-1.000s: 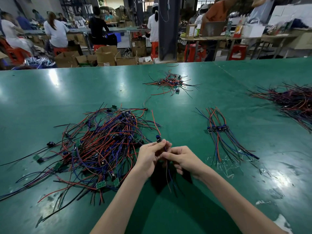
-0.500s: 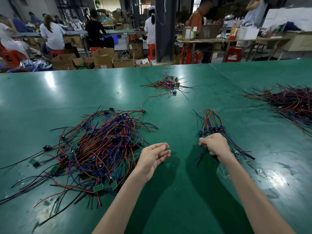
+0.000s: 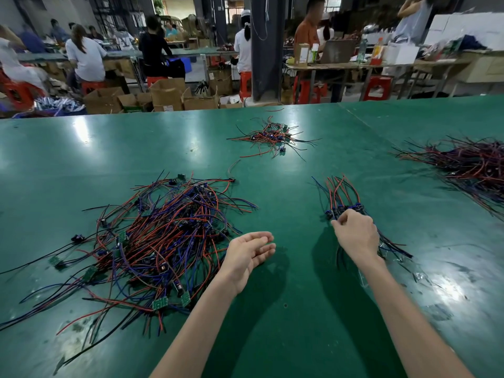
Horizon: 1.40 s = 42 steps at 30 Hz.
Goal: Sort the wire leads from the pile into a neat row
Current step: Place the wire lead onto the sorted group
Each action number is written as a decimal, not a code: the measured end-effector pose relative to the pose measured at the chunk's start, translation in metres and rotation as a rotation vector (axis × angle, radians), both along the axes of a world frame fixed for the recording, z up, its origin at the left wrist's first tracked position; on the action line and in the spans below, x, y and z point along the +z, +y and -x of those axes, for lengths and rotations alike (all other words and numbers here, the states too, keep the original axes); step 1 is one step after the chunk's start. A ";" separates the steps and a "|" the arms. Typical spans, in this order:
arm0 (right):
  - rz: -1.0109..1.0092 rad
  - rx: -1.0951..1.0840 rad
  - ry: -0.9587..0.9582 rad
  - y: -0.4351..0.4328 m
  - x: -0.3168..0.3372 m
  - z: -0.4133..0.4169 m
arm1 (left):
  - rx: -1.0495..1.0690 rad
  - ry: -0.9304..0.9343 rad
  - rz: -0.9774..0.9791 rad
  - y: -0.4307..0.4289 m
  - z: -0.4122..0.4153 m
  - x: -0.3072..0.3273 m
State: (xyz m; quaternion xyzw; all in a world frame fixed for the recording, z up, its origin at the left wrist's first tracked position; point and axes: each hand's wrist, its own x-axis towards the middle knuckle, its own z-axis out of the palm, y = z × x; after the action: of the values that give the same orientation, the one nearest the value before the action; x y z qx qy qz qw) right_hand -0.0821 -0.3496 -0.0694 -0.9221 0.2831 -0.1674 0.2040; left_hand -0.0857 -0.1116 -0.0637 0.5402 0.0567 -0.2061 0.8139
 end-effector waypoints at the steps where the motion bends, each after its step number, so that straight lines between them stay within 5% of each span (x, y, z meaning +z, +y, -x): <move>1: 0.026 0.002 -0.026 0.000 -0.001 0.000 | 0.004 -0.002 0.001 0.000 0.000 0.001; 7: 0.229 0.301 -0.059 0.001 -0.012 -0.004 | 0.140 -0.180 -0.192 0.001 0.001 0.007; 15: 0.207 0.279 0.108 -0.003 -0.015 -0.006 | 0.473 -0.785 -1.143 0.049 -0.012 0.012; 20: 0.213 0.263 0.176 -0.001 -0.011 -0.003 | 0.557 -0.552 -1.487 0.081 -0.018 0.009; 24: 0.293 0.302 0.025 0.014 -0.009 0.001 | 0.426 -0.399 -1.539 0.092 -0.022 0.007; 29: 0.247 0.494 -0.267 0.057 -0.007 0.010 | 0.513 -0.475 -1.498 0.093 -0.024 0.006; 37: 0.108 0.732 -0.277 0.098 -0.022 0.024 | 0.567 -0.700 -1.458 0.094 -0.026 0.002; 42: 0.064 0.770 -0.252 0.102 -0.023 0.026 | 0.409 -0.833 -1.494 0.090 -0.029 0.000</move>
State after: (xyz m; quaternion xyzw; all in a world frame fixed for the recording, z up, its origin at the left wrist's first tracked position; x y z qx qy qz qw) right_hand -0.1084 -0.2474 -0.0926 -0.9388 -0.1153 -0.1993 0.2561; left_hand -0.0571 -0.0216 -0.0637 0.9421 -0.0295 0.2485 0.2231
